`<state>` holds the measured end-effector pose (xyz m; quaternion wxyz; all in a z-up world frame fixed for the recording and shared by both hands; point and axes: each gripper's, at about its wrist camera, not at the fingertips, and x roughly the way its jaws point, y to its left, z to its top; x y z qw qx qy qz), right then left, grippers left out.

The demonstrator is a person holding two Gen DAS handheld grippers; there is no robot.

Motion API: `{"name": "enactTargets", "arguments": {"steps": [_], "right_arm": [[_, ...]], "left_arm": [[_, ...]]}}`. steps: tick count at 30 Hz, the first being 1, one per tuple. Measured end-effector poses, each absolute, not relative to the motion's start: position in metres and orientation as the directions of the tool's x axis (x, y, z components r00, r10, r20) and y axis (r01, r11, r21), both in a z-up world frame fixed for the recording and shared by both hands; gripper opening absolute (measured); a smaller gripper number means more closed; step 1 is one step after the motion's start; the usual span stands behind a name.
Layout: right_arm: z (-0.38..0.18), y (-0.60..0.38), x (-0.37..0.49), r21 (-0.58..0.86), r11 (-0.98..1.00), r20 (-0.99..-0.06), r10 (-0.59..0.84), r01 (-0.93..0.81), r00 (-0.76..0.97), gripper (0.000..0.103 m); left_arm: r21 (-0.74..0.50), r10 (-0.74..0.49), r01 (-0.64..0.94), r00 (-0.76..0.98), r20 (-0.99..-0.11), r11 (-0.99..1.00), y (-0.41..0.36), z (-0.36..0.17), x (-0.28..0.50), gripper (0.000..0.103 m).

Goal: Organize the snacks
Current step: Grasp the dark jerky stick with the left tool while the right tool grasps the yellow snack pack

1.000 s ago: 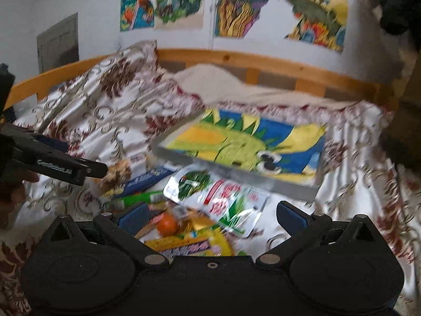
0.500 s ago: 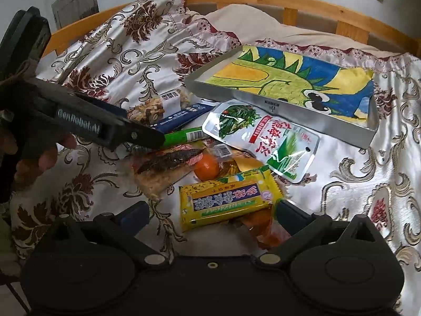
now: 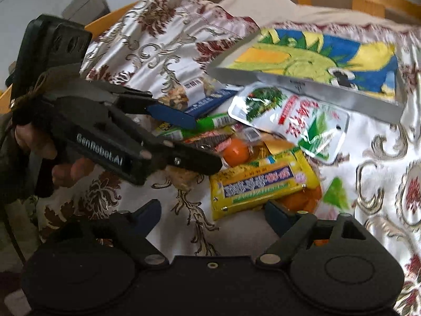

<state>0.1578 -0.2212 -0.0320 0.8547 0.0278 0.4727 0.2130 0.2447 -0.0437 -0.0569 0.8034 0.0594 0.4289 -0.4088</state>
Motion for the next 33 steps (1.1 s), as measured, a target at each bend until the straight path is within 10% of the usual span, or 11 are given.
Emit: {"name": "enactTargets", "arguments": {"steps": [8,16,24,33], "right_arm": [[-0.043,-0.234,0.167,0.277,0.932,-0.814,0.357,-0.235,0.458,0.047],[-0.059,-0.25,0.185,0.421,0.905,-0.797,0.403,-0.064,0.449,0.047],[-0.076,-0.261,0.198,0.549,0.829,-0.767,0.448,0.108,0.46,0.051],[-0.063,-0.263,0.187,0.56,0.813,-0.763,0.433,0.157,0.481,0.022]], "left_arm": [[-0.191,-0.512,0.669,0.323,-0.795,0.718,-0.044,-0.068,0.251,0.075],[-0.105,-0.449,0.664,0.373,-0.812,0.741,-0.049,-0.069,0.251,0.052],[-0.046,-0.398,0.658,0.397,-0.827,0.752,-0.058,-0.069,0.247,0.051],[-0.064,-0.334,0.54,0.419,-0.845,0.839,-0.06,-0.061,0.241,0.044]]}}
